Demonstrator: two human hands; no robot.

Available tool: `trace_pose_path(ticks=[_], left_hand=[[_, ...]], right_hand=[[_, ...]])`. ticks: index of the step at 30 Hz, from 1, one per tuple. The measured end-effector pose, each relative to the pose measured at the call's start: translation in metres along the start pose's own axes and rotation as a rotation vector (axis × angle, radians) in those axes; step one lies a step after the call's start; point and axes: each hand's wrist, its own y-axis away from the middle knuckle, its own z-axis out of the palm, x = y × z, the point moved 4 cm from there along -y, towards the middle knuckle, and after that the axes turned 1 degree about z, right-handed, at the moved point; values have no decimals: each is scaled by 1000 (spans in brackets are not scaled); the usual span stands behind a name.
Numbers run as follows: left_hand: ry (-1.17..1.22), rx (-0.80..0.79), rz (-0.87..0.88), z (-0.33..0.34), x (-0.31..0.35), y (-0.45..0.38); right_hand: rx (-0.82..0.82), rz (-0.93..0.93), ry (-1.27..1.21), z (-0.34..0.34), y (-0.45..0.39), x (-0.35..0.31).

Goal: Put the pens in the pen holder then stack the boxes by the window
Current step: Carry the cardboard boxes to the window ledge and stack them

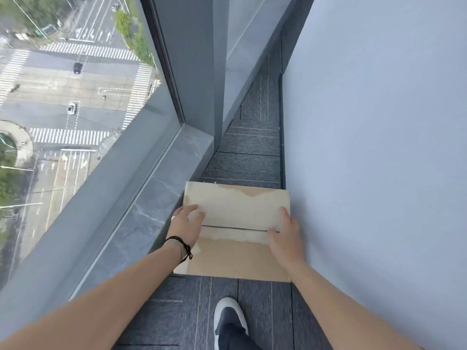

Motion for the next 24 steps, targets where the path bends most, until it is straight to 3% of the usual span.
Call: trace_pose_path(ticks=[16,24], left_hand=[[-38,-10,52,45,0,-23],[80,113,123,-44,117,74]], right_hand=[[66,79,36,13,-35,24],[60,-41,61,-86,56,-63]])
